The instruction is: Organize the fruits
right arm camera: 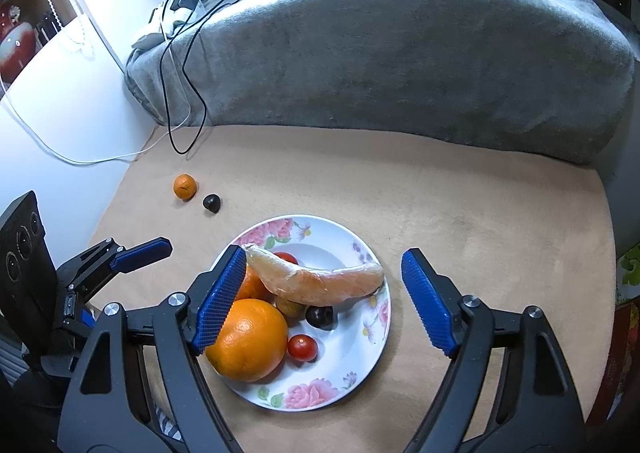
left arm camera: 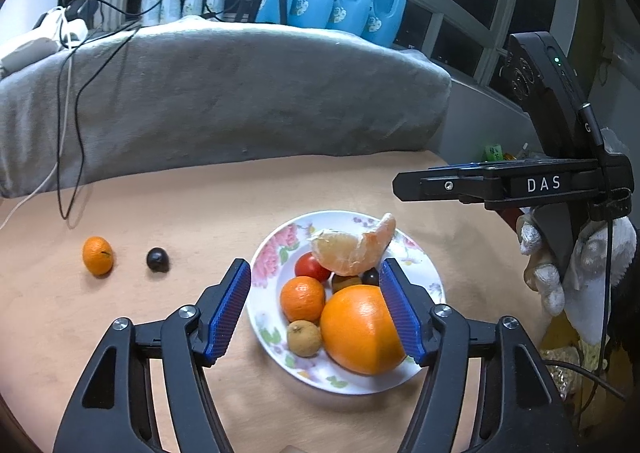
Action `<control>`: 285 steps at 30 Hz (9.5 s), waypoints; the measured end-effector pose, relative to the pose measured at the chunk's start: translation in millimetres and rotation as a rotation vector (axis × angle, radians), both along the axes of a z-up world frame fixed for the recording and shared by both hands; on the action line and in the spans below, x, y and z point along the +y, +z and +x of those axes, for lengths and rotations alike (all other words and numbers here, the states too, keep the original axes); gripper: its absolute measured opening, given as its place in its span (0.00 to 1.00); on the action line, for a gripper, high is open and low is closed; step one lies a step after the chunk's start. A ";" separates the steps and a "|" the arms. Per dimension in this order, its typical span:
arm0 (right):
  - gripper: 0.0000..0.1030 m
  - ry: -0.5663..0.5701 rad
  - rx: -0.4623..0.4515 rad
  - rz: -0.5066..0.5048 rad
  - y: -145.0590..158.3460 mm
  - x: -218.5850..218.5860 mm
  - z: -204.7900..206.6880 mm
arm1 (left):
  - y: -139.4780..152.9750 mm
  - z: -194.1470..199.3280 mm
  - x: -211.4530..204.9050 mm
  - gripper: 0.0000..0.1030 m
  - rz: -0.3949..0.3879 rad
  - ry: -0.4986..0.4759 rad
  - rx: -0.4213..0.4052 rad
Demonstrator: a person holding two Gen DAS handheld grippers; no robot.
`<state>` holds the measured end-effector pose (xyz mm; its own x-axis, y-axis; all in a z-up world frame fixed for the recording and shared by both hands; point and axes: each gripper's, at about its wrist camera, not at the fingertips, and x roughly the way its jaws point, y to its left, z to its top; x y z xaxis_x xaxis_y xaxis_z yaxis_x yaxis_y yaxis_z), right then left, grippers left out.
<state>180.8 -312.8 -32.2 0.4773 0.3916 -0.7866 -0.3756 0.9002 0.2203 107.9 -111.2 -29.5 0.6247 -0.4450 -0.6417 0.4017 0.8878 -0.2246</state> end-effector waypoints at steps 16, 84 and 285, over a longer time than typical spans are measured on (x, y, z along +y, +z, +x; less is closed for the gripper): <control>0.81 0.042 -0.032 -0.001 3.6 32.8 4.4 | -5.2 6.7 41.7 0.65 0.024 0.080 -0.008; 0.34 0.492 0.173 -0.395 -94.0 250.2 65.8 | -81.1 97.7 169.1 0.38 -0.048 0.195 0.138; 1.00 -0.213 -0.303 -0.130 3.3 -8.2 -132.4 | 9.1 -53.4 1.3 0.75 0.033 0.045 -0.092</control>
